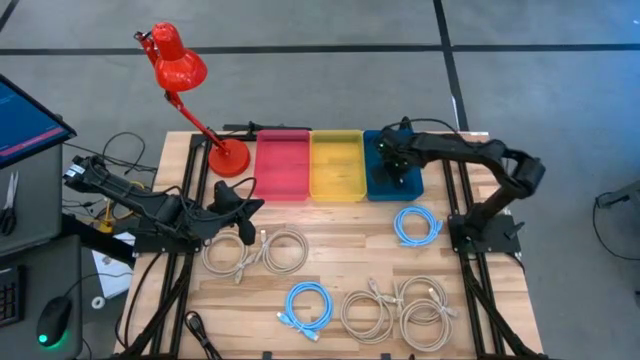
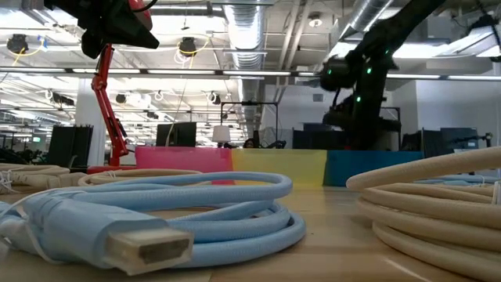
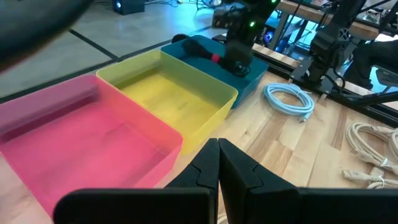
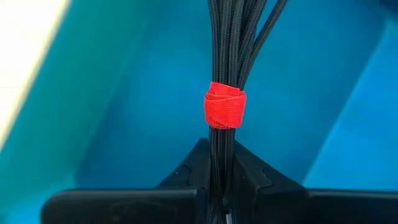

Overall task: Pick & Place USB Port
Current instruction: Put the top right black charger cable into the blue bin

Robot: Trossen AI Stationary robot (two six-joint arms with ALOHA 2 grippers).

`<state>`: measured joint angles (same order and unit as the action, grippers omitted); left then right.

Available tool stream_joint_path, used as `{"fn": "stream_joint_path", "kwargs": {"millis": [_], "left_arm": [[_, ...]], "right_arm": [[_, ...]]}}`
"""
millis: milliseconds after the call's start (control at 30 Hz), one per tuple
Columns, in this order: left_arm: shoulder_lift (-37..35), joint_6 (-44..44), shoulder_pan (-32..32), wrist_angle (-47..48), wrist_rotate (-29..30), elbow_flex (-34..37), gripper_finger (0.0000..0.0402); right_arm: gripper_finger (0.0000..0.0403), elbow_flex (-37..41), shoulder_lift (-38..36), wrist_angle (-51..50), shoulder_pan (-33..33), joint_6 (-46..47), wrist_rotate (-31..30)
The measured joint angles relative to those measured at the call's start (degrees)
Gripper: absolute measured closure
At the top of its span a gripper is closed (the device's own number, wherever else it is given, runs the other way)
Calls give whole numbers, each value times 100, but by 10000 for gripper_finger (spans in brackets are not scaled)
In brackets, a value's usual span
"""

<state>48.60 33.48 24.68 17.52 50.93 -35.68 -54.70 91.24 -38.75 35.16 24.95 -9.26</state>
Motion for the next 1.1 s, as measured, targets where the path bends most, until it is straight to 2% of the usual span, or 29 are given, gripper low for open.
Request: {"fn": "stream_joint_path", "kwargs": {"millis": [300,700,967,1100], "left_arm": [[-2,1,-1,0,-1,0,398],[0,1,-1,0,1,0,398],[0,0,0,1,1,0,398],[0,-1,-1,2,-1,0,398]], "right_arm": [[381,0,673,356,26,-9,0],[376,0,726,484,22,-4,2],[268,0,726,480,22,-4,21],[238,0,690,441,22,-226,48]]}}
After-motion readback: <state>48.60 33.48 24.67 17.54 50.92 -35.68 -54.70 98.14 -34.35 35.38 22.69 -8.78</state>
